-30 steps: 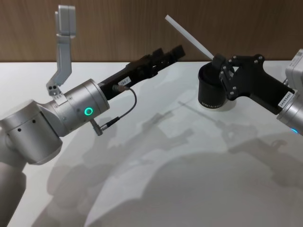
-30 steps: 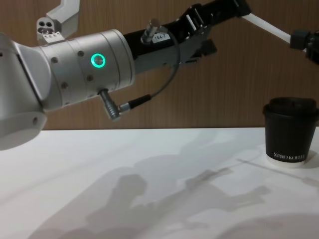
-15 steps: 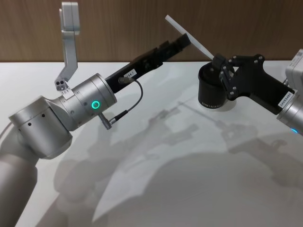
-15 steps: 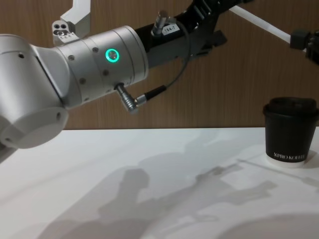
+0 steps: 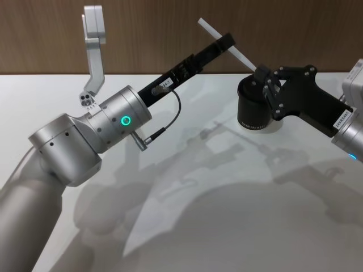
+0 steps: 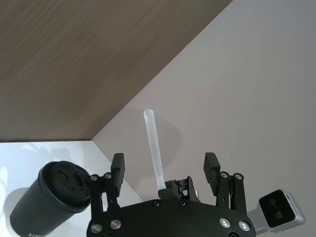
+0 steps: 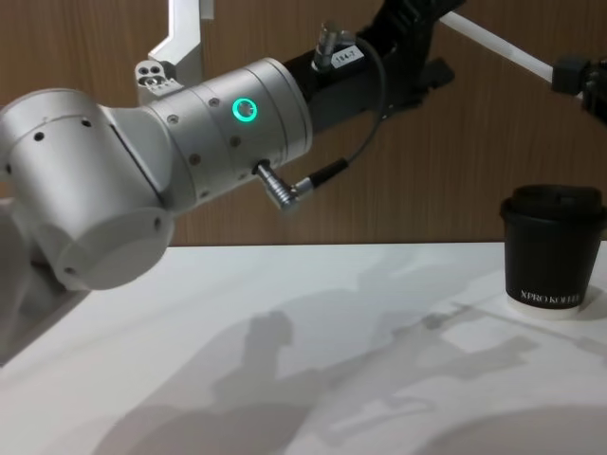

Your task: Pick up the straw with one hand, pass it to the other hand, and insert it into the cup.

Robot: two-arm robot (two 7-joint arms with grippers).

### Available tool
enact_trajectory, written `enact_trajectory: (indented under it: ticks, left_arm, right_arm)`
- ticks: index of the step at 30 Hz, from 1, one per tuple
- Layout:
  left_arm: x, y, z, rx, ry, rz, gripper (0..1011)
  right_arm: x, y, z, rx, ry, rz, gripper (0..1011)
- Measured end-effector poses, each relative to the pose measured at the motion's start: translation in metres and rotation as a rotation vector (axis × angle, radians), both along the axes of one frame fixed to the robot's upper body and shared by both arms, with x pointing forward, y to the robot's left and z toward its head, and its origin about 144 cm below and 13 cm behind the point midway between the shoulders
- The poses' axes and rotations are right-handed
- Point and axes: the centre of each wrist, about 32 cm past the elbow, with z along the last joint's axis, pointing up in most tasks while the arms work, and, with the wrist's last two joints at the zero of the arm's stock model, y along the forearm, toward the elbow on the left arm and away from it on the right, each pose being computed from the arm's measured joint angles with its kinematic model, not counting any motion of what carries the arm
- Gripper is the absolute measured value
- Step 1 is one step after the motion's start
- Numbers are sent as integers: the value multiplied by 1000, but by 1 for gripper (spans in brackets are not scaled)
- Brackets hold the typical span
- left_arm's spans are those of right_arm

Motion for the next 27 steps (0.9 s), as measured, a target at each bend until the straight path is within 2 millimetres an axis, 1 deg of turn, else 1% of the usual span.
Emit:
enact_trajectory:
  ticks: [13, 27]
  left_arm:
    - [8, -12, -3, -73, 31, -46, 1003]
    - [13, -16, -2, -114, 48, -65, 999]
  right_arm:
    - [0, 0, 0, 0, 0, 0, 7]
    - [0, 0, 0, 0, 0, 0, 7]
